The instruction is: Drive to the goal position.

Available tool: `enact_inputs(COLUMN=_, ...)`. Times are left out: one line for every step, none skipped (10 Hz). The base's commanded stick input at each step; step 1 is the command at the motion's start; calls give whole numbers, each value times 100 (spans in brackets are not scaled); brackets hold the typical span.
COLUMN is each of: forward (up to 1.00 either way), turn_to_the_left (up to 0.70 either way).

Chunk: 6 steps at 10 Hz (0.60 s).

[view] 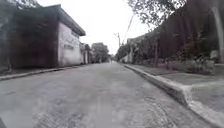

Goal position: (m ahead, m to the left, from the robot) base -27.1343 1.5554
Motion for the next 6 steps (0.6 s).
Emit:
enact_inputs(forward=100, turn_to_the_left=0)
enact_inputs(forward=100, turn_to_the_left=0)
enact_inputs(forward=85, turn_to_the_left=13)
enact_inputs(forward=66, turn_to_the_left=30)
enact_inputs(forward=47, turn_to_the_left=47)
enact_inputs(forward=28, turn_to_the_left=64)
